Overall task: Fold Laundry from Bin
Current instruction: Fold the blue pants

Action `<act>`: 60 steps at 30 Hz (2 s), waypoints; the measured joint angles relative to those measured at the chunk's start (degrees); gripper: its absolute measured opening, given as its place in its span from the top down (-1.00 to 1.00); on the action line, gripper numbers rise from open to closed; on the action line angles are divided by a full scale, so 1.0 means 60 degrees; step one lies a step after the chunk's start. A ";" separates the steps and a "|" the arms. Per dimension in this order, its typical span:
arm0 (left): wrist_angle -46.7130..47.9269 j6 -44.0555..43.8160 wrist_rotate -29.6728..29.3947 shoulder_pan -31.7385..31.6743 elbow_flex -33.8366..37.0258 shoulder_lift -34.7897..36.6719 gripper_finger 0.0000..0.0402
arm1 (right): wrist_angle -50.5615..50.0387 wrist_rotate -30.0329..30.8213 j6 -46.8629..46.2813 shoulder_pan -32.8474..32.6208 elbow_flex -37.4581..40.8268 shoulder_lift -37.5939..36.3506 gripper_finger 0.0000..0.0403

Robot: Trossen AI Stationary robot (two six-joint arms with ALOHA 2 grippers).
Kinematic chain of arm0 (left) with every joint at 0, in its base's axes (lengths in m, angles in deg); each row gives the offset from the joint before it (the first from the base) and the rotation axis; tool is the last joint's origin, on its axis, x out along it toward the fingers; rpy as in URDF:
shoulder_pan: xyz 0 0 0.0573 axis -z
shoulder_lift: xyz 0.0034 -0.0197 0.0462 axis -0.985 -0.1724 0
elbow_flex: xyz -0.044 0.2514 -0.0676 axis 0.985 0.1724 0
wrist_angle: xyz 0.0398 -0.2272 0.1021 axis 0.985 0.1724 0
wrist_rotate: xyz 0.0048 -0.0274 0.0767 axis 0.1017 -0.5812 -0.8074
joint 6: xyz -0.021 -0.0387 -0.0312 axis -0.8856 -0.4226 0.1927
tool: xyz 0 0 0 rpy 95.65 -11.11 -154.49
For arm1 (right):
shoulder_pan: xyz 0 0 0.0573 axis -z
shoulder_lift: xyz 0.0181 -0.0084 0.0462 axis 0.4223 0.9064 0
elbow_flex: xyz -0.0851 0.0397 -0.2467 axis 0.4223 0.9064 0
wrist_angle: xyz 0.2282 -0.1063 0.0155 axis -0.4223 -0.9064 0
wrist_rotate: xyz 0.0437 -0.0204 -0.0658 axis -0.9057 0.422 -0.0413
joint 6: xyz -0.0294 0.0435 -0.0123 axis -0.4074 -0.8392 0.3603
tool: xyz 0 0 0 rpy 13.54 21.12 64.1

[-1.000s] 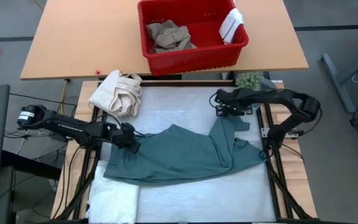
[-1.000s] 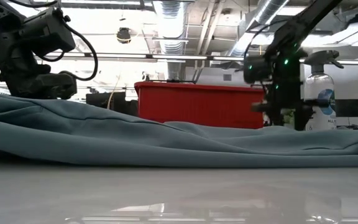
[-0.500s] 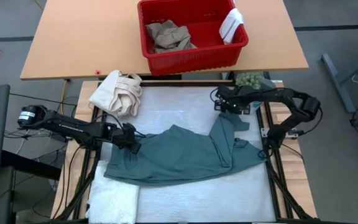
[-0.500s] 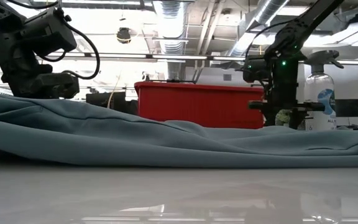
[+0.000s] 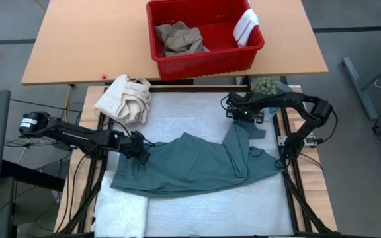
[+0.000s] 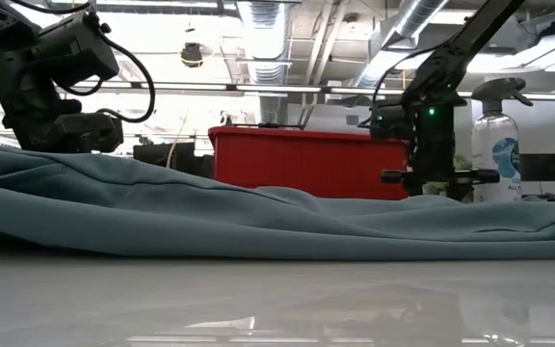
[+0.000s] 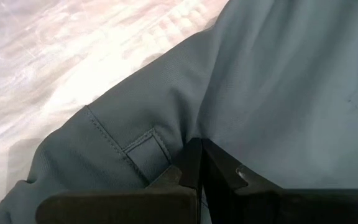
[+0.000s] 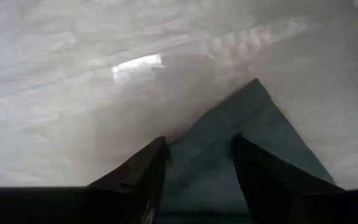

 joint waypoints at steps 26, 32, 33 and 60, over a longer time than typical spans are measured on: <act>0.0131 0.0507 0.0014 0.0000 -0.0011 0.0007 1.00 | -0.6545 0.1514 -0.0359 -0.3036 -0.2537 -0.3423 0.91; 0.0350 0.0608 0.0557 -0.0007 -0.0029 0.0011 1.00 | -0.8708 0.1134 -0.2884 -0.5432 -0.2525 -0.4337 0.91; 0.0412 0.0584 0.0602 -0.0007 -0.0036 0.0015 1.00 | -0.8622 0.1051 -0.3140 -0.5824 -0.2466 -0.4527 0.91; 0.3314 0.1514 0.1821 0.0000 -0.0088 0.1259 1.00 | -0.8698 -0.1192 -0.7380 -1.1346 -0.2508 -0.4659 0.91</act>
